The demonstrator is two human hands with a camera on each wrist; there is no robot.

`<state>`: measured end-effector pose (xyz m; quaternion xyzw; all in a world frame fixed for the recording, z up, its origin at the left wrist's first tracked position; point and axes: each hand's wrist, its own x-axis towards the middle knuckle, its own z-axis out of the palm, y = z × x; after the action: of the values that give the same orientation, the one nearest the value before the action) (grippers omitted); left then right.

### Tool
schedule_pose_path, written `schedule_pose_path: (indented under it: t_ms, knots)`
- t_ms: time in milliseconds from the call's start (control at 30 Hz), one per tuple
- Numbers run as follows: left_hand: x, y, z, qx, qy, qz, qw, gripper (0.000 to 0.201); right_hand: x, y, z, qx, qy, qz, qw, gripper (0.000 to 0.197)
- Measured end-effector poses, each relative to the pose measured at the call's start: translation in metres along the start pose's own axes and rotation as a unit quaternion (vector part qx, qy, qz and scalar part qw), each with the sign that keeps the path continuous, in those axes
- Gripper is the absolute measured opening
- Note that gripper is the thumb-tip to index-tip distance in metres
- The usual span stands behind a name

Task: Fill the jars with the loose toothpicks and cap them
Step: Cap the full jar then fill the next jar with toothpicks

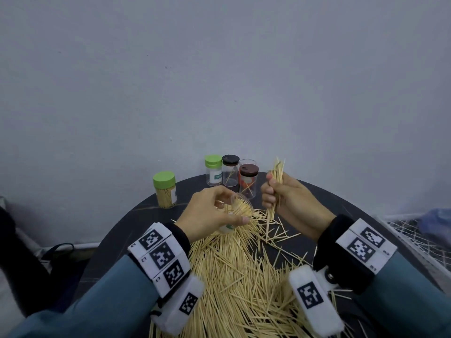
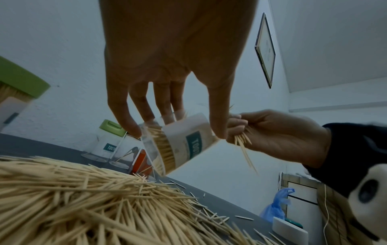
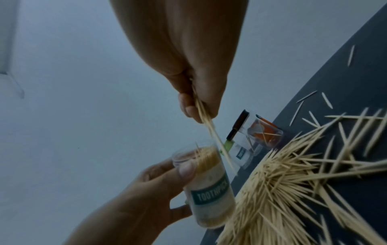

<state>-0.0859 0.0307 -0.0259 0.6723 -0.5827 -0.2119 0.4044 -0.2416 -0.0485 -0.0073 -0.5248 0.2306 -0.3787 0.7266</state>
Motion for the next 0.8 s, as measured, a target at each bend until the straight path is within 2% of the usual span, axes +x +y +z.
schedule_pose_path:
  t_ms: [300, 400, 500, 667, 733, 800]
  knots:
    - [-0.006, 0.008, 0.007, 0.014, -0.082, 0.016, 0.996, 0.054, -0.002, -0.014, 0.012, 0.054, 0.003, -0.110, 0.992, 0.024]
    - [-0.007, 0.010, 0.009, 0.002, -0.093, 0.023, 0.995, 0.052, -0.002, -0.008, 0.014, 0.028, 0.008, -0.134, 0.991, 0.024]
    - [-0.007, 0.011, 0.010, -0.036, -0.096, 0.020, 0.995, 0.047, -0.005, 0.003, 0.014, -0.037, 0.001, -0.132, 0.991, 0.023]
    - [-0.006, 0.013, 0.009, -0.126, -0.082, 0.008, 0.989, 0.043, -0.014, 0.014, 0.017, -0.087, -0.040, -0.106, 0.990, 0.016]
    - [-0.005, 0.011, 0.008, -0.139, -0.074, 0.009, 0.987, 0.049, -0.016, 0.017, 0.018, -0.102, -0.055, -0.102, 0.988, 0.018]
    - [-0.004, 0.009, 0.008, -0.141, -0.065, 0.003, 0.988, 0.065, -0.016, 0.018, 0.018, -0.106, -0.058, -0.100, 0.988, 0.021]
